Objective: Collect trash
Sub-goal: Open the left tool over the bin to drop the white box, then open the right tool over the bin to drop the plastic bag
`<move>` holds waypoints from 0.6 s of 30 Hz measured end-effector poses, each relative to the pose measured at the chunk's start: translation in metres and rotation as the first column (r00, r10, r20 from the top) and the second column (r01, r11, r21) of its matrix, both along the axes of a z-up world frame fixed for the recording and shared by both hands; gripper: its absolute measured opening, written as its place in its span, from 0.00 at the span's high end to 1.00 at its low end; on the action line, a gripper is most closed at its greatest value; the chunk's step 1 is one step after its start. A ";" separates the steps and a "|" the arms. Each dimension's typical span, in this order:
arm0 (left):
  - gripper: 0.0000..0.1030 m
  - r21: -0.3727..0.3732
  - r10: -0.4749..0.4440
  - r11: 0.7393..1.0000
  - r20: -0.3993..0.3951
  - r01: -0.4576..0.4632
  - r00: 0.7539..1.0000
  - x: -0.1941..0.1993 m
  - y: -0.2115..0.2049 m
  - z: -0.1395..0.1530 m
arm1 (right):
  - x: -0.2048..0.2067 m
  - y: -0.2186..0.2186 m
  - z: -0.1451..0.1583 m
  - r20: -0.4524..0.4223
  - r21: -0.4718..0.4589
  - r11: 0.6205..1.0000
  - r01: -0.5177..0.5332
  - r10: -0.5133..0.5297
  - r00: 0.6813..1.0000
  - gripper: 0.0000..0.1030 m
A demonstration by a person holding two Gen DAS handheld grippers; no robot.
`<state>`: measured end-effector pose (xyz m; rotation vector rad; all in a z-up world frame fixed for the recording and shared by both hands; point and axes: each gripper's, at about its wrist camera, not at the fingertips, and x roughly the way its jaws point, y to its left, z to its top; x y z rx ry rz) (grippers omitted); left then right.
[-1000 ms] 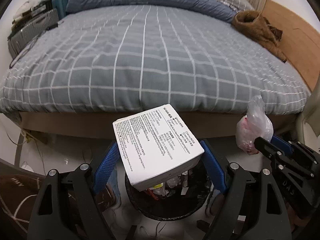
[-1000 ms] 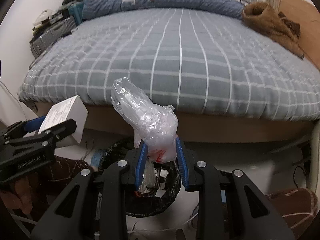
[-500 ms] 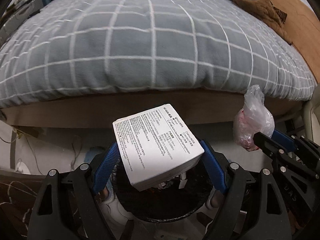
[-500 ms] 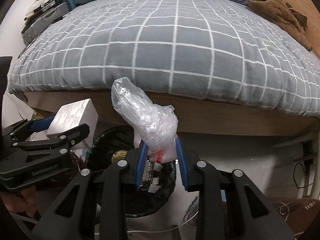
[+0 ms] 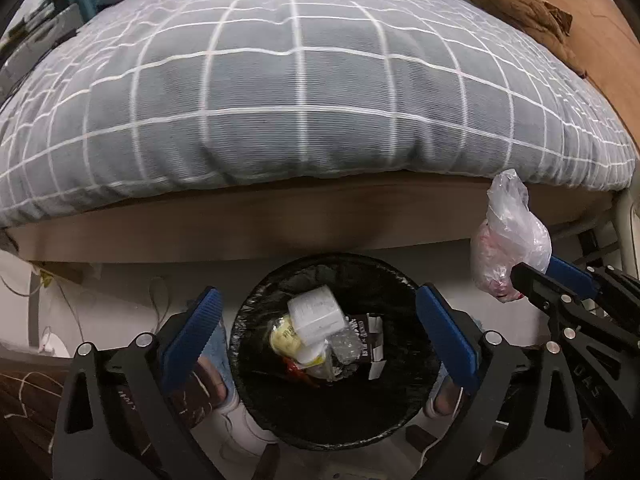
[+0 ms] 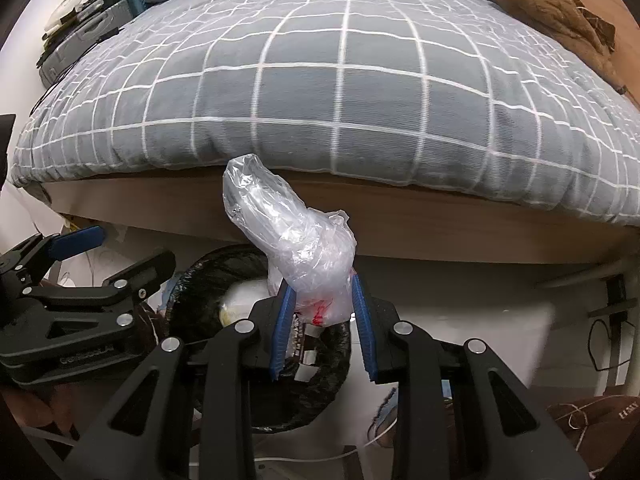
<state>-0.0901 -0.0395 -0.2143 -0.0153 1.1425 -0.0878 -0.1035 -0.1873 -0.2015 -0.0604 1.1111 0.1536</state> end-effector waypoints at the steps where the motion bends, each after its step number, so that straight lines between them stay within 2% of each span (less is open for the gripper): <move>1: 0.06 0.000 0.006 1.000 0.000 -0.006 1.000 -0.001 0.002 0.000 | 0.000 0.005 0.001 0.000 -0.001 1.000 -0.007 0.007 1.000 0.72; 14: 0.06 0.005 0.105 0.994 0.013 -0.105 0.994 -0.011 0.065 0.003 | -0.002 0.067 -0.013 -0.032 -0.008 0.993 -0.117 0.116 0.993 0.72; 18: 0.06 0.007 0.119 0.993 0.009 -0.119 0.993 -0.012 0.076 0.001 | -0.002 0.070 -0.017 -0.033 -0.018 0.991 -0.133 0.132 0.991 0.67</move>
